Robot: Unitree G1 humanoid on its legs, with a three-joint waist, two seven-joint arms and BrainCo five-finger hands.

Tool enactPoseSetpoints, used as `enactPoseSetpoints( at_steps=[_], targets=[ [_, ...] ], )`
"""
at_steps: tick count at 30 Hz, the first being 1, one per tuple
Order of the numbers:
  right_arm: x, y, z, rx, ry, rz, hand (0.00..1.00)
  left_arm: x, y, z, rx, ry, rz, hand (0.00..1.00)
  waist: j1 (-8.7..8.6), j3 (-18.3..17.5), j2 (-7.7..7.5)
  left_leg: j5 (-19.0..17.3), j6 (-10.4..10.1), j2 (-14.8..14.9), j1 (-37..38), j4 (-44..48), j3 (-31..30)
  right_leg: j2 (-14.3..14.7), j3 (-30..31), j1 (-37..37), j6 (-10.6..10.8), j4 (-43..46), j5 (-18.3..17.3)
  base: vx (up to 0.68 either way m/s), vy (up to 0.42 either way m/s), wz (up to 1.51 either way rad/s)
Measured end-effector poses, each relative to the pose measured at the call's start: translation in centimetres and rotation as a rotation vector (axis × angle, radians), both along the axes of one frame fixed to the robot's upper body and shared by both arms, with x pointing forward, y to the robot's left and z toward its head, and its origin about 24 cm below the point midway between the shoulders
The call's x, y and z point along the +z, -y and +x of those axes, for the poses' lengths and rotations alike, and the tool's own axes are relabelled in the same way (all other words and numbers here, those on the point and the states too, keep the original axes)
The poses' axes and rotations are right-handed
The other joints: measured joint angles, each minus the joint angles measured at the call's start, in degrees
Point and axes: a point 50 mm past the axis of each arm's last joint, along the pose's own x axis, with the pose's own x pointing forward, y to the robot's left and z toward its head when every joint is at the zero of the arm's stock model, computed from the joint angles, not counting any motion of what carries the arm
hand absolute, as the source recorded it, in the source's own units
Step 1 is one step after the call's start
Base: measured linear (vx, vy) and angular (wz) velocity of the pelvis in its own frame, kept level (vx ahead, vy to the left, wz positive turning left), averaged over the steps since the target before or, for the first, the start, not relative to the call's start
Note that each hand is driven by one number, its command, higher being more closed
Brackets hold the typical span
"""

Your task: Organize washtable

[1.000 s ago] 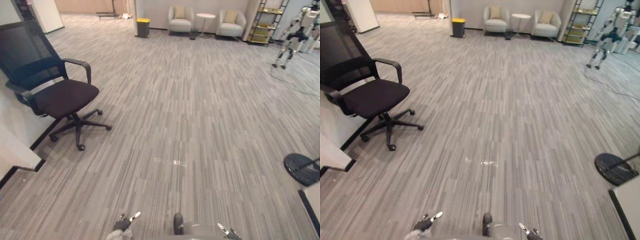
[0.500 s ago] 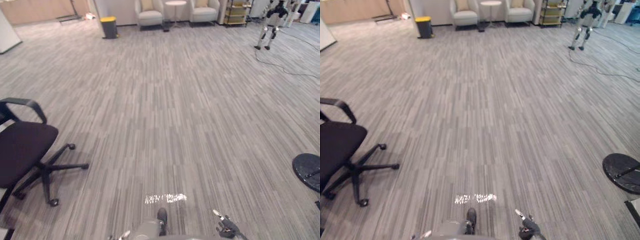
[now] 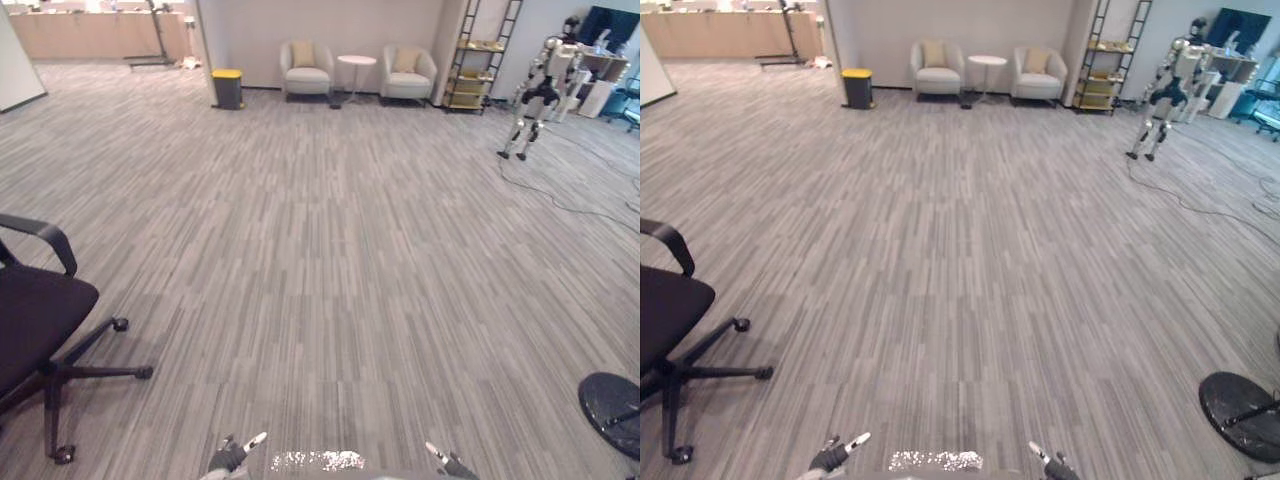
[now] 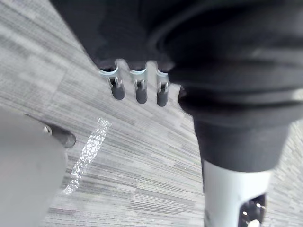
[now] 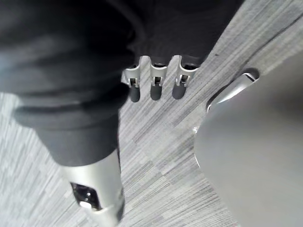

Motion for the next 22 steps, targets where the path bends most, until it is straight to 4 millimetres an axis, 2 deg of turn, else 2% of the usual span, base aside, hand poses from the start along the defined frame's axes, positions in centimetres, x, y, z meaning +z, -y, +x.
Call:
enactPoseSetpoints(
  at_steps=[1, 3, 4, 5, 9, 10, 11, 13, 17, 18, 22],
  targets=[
    [0.1, 0.3, 0.1, 0.013, 0.003, -0.01, 0.0, 0.0, 0.2, 0.0, 0.005, 0.002, -0.006, 0.0, 0.52, -0.48, 0.31, 0.66, -0.91, 0.83, -0.18, -0.93, -0.27, 0.57, -0.68, 0.5, 0.17, -2.47, 0.71, 0.09, -0.117, 0.12],
    [0.1, 0.7, 0.3, 0.002, 0.006, -0.017, 0.0, -0.2, 0.3, -0.4, 0.03, -0.01, -0.016, 0.0, 0.37, -0.48, 1.38, 1.24, -1.69, 1.67, -0.22, -2.31, -1.48, 1.54, -0.89, 2.08, 0.97, -6.79, 1.86, 0.11, -0.086, -0.12],
    [2.6, 5.4, 1.0, 0.786, -0.04, -0.403, 0.0, 1.3, -3.1, -1.4, -0.518, -0.11, 0.193, 0.0, -1.1, -0.2, 4.06, -8.23, -2.91, 2.98, -12.08, 15.0, 2.96, 3.09, 0.09, -6.02, -1.65, 3.0, -0.34, 0.12, -0.049, -0.4],
    [1.8, 4.7, 0.3, 0.757, -0.089, -0.371, 0.0, 0.5, -2.0, -2.4, -0.5, -0.158, 0.147, 0.0, -1.13, -0.17, 3.95, -8.24, -2.93, 2.97, -11.44, 14.77, 3.1, 3.04, 0.1, -5.63, -1.6, 3.25, -0.53, 0.1, -0.035, -0.45],
    [1.3, 4.4, -0.8, 0.753, -0.132, -0.348, 0.0, -0.1, -0.2, -3.4, -0.476, -0.188, 0.103, 0.0, -1.18, -0.14, 3.85, -8.41, -3.01, 3.15, -11.17, 14.6, 3.11, 3.09, -0.11, -5.05, -1.33, 2.31, -0.74, 0.0, 0.005, 0.01],
    [1.0, 4.6, -1.5, 0.497, -0.111, -0.256, 0.0, -0.1, -1.2, -3.7, -0.357, -0.17, 0.092, 0.0, -1.24, 0.06, 3.76, -8.42, -2.94, 3.37, -9.91, 14.35, 3.03, 3.44, 0.38, -3.55, -0.44, -0.3, -0.3, 0.01, 0.022, -0.05],
    [0.6, 4.0, -2.1, 0.307, -0.112, -0.182, 0.0, -0.2, -1.0, -3.9, -0.255, -0.155, 0.07, 0.0, -1.13, 0.08, 3.65, -8.46, -2.88, 3.78, -8.98, 13.4, 2.98, 4.04, 1.04, -1.48, -0.22, -2.67, -0.17, 0.02, 0.025, -0.09],
    [0.2, 3.1, -2.6, 0.171, -0.108, -0.124, 0.0, -0.3, -1.3, -4.4, -0.184, -0.158, 0.062, 0.0, -1.19, 0.12, 3.59, -8.56, -2.69, 3.98, -7.86, 12.02, 2.74, 4.25, 1.36, 0.33, -0.13, -5.37, -0.12, 0.05, 0.038, -0.09],
    [-0.1, 2.3, -3.3, 0.048, -0.118, -0.084, 0.0, -0.4, -1.7, -4.8, -0.138, -0.168, 0.063, 0.0, -1.27, 0.15, 3.02, -7.15, -2.51, 2.91, -5.91, 8.0, 3.04, 3.8, 4.29, 2.32, 1.4, -9.01, 0.83, 0.1, 0.089, -0.09],
    [-0.2, 2.1, -3.4, 0.022, -0.127, -0.073, 0.0, -0.4, -1.8, -5.0, -0.123, -0.175, 0.061, 0.0, -1.27, 0.12, 2.64, -6.62, -1.84, 2.23, -4.82, 6.66, 2.97, 3.15, 4.39, 3.0, 1.81, -9.46, 1.34, 0.1, 0.112, 0.03],
    [-0.3, 1.8, -3.8, -0.006, -0.142, -0.057, 0.0, -0.4, -2.1, -4.8, -0.107, -0.168, 0.066, 0.0, -1.13, -0.14, 1.83, -6.0, -0.76, 0.3, -2.31, 4.01, 1.47, 1.92, 4.13, 4.52, 2.02, -9.7, 1.96, 0.12, 0.069, 0.21]
  ],
)
